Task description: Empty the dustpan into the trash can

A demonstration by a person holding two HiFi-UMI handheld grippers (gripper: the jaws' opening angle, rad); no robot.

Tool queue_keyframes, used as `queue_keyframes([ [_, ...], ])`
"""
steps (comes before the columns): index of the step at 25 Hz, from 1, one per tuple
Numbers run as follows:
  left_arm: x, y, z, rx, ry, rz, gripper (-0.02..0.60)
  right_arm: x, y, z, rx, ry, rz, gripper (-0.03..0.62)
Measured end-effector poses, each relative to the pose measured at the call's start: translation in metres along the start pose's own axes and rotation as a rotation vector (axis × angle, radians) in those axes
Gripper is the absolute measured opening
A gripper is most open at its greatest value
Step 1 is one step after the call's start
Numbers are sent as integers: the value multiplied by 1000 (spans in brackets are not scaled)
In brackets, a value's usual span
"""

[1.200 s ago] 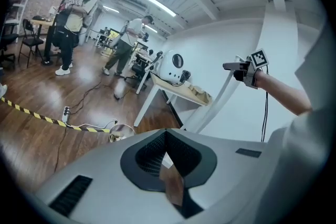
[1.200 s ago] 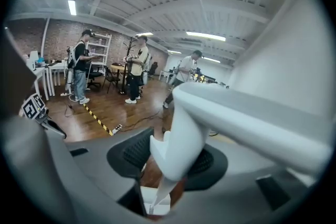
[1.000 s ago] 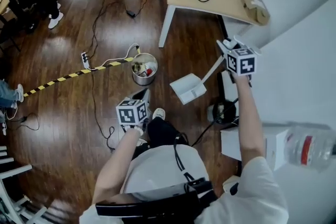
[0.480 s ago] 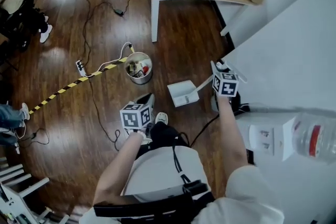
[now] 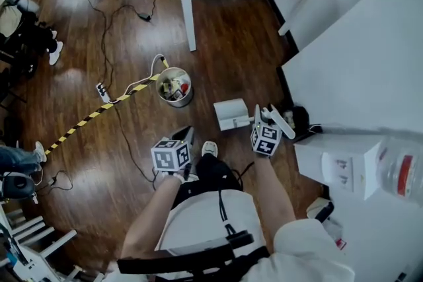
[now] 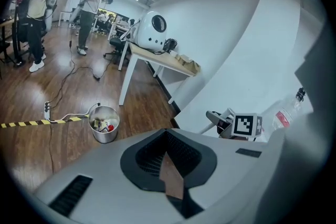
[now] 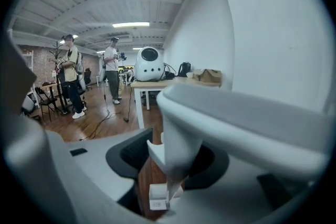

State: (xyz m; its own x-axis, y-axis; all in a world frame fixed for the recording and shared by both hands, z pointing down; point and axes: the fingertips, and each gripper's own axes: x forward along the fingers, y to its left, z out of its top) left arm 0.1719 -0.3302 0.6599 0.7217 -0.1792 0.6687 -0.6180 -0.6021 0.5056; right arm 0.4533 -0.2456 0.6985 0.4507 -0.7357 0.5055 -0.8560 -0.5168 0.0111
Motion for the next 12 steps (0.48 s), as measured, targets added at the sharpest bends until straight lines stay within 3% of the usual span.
queue_keyframes([
  [7,-11,-3,-16,1,15,-17,-3,-32,5,-44,82,52,-37,222],
  [12,-24,-6,-30,11,24,-42,-3,-46,-3,-73,157,112,-42,280],
])
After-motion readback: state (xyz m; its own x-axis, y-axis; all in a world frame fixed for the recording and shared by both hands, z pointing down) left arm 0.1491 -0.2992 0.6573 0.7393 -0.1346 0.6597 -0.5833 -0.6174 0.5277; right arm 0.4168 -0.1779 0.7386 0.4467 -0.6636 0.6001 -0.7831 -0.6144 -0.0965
